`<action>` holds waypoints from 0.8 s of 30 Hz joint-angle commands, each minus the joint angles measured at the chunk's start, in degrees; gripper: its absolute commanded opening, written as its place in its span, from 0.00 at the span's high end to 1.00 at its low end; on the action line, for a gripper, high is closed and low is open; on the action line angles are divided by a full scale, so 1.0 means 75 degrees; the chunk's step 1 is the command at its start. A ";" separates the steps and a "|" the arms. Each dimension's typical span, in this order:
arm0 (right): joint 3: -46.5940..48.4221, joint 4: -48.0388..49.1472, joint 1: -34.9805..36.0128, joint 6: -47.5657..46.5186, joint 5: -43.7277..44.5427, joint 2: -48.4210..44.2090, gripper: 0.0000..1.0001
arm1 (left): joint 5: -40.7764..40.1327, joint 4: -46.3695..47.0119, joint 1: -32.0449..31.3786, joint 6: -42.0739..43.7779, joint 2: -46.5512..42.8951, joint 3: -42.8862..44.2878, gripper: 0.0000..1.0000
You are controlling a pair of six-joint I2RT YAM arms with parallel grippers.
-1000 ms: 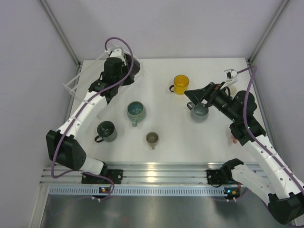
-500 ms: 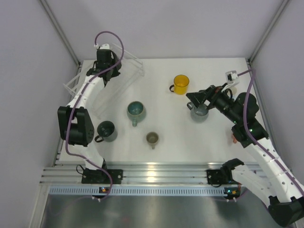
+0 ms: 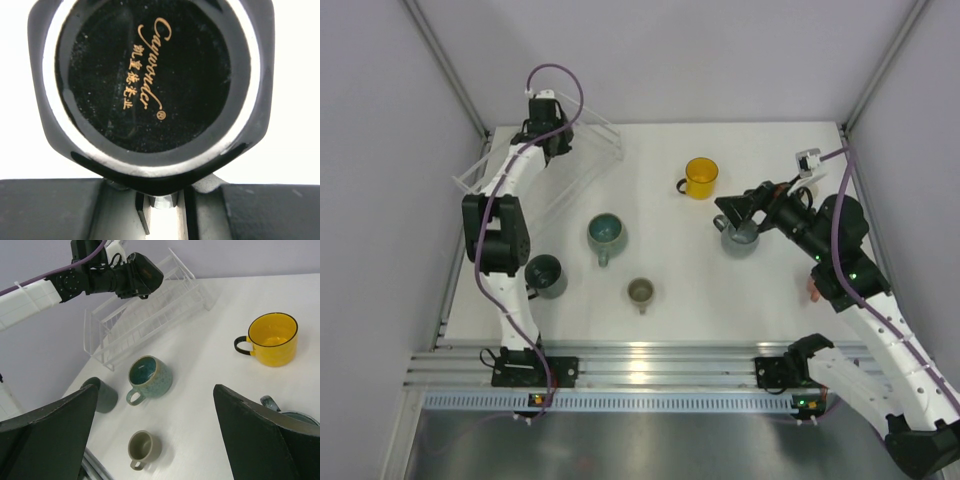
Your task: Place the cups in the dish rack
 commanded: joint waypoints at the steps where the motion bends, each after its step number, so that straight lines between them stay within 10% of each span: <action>1: 0.0303 -0.0001 -0.0085 -0.0269 0.0190 -0.0097 0.01 | -0.0060 0.1075 0.0086 0.0335 0.0191 0.0805 1.00; 24: 0.0303 0.0128 -0.0073 -0.0621 0.0319 0.0559 0.00 | 0.0221 0.1051 0.0414 0.0171 0.2102 0.2422 0.93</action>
